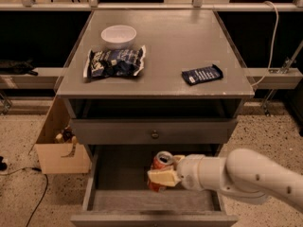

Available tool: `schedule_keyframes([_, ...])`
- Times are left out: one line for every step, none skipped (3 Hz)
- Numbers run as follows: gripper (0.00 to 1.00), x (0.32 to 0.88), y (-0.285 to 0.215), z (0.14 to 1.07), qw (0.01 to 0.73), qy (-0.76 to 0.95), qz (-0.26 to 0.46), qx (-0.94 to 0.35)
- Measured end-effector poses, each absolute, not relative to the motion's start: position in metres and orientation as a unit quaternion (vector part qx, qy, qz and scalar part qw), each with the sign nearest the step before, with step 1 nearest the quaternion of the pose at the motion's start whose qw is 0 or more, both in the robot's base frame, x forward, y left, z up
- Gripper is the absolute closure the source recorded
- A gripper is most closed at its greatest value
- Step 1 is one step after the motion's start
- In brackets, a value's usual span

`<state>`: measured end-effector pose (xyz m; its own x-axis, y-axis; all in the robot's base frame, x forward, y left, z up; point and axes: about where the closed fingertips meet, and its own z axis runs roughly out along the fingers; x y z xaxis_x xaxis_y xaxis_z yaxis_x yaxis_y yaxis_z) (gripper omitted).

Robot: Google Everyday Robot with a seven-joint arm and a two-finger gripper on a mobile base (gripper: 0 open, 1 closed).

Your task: Place coke can into middle drawer

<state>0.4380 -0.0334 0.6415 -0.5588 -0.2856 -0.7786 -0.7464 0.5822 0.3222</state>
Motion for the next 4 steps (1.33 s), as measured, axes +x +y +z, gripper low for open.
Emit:
schedule_keyframes([1.00, 0.450, -0.005, 0.578, 0.340, 0.819, 0.356, -0.295])
schedule_keyframes([1.00, 0.463, 0.009, 0.533, 0.339, 0.820, 0.368, -0.279])
schedule_keyframes([1.00, 0.462, 0.015, 0.516, 0.331, 0.822, 0.374, -0.274])
schedule_keyframes([1.00, 0.463, 0.017, 0.510, 0.326, 0.827, 0.356, -0.289])
